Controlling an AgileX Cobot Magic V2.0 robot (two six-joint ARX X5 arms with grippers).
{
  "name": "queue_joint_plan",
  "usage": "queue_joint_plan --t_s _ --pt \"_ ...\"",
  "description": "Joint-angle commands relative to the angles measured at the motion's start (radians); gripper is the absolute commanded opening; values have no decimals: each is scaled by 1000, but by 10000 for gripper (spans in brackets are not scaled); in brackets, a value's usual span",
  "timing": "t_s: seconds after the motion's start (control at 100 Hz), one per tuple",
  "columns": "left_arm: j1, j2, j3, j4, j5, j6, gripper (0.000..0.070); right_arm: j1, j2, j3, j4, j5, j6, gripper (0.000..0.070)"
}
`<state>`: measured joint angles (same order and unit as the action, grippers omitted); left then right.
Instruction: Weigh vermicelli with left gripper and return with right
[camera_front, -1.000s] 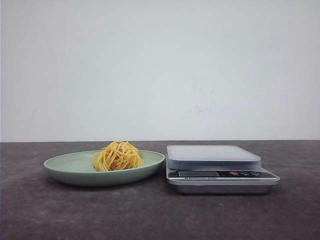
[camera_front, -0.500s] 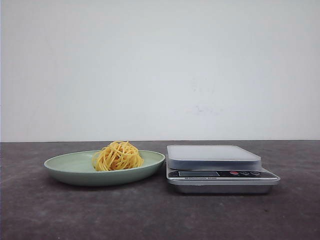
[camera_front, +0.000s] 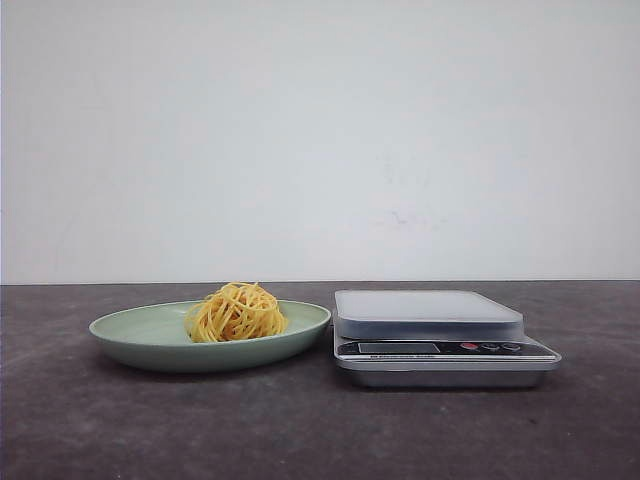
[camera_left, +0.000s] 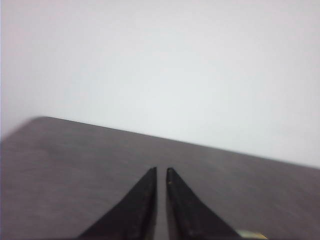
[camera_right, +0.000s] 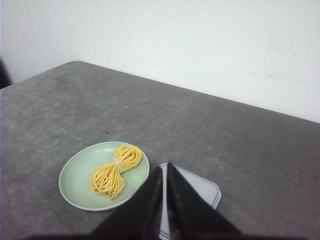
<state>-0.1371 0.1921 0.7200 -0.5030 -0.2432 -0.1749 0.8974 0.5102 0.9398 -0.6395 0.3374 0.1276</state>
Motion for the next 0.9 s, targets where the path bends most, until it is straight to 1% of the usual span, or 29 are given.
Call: queue_joint_plan --t_s 0.0,0.18,0.3,0.37,0.42,0.57,0.64,0.72,0.8,0.89 --pt "41 -27 -87 72 9 22 0 10 3 9 11 3 3 3" --pt "105 -136 -383 262 13 77 0 10 3 9 11 3 3 3" --pt "134 -188 -546 386 89 80 0 10 3 9 11 3 3 3" --pt "138 -189 -605 427 122 94 0 10 3 9 10 3 3 3" --pt "139 -189 -634 435 140 103 0 10 3 9 12 3 3 3" --pt "139 -189 -706 463 148 108 0 10 3 9 14 3 3 3" --pt "139 -189 -707 436 158 117 0 10 3 9 15 3 3 3" --pt "139 -189 -707 431 172 145 0 10 3 9 15 3 3 3" --pt "139 -189 -707 396 193 148 0 10 3 9 15 3 3 3" --pt "139 -188 -707 310 222 153 0 10 3 9 15 3 3 3"
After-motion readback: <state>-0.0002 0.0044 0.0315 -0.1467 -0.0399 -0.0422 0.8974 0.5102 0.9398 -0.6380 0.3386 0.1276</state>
